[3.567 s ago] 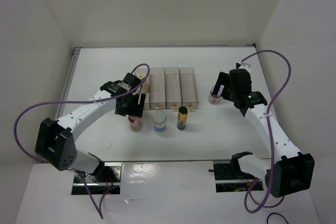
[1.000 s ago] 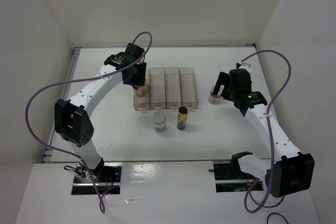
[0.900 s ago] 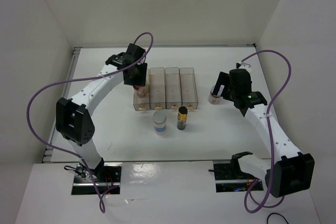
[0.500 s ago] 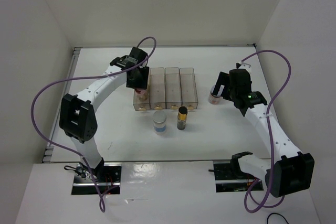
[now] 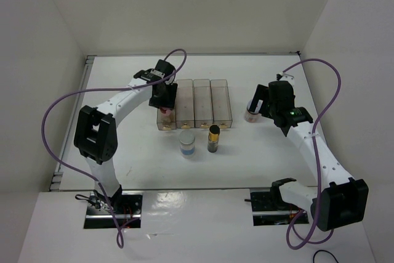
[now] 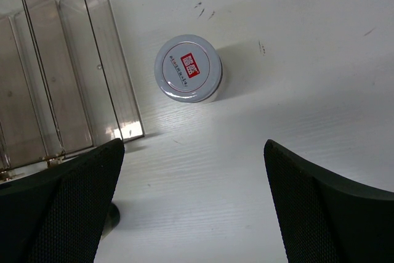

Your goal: Organize the condiment bottles

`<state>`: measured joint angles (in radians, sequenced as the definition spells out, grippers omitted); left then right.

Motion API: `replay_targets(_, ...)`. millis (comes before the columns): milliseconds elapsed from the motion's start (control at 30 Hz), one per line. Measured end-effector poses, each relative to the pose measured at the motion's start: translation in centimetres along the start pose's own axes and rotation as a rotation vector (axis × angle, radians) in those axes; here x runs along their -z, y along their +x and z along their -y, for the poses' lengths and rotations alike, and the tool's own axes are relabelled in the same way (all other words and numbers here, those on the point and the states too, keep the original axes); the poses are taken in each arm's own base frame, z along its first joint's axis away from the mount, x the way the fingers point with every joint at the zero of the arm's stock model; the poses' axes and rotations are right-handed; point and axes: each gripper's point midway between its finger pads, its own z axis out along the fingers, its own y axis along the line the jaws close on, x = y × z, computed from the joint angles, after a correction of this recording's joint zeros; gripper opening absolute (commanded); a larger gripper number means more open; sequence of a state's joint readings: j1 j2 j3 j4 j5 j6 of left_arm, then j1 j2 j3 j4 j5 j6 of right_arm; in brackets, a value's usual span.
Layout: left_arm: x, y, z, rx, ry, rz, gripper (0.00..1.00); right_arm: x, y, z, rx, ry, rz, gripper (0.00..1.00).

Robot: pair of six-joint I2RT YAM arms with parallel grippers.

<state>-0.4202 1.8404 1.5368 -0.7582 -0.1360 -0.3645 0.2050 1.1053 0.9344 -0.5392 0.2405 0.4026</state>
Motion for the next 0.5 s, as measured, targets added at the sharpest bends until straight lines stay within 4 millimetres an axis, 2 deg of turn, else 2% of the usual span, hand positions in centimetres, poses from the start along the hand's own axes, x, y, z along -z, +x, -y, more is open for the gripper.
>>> replay_targets(200, 0.0, -0.2, 0.2, -0.002, 0.01, 0.007, 0.88, -0.1, 0.0, 0.0, 0.001, 0.001, -0.002, 0.98)
replay_targets(300, 0.4, -0.4, 0.3, -0.004, 0.009, 0.009, 0.92, -0.1, 0.1, 0.0, 0.0, 0.002, -0.003, 0.98)
replay_targets(400, 2.1, -1.3, 0.6, -0.006, 0.018, 0.043, 0.93, -0.1, 0.1, 0.0, 0.0, 0.002, -0.003, 0.98)
replay_targets(500, 5.7, -2.6, 1.1, -0.003, 0.056, 0.115, 0.96, -0.1, 0.1, 0.0, 0.001, 0.001, -0.003, 0.98)
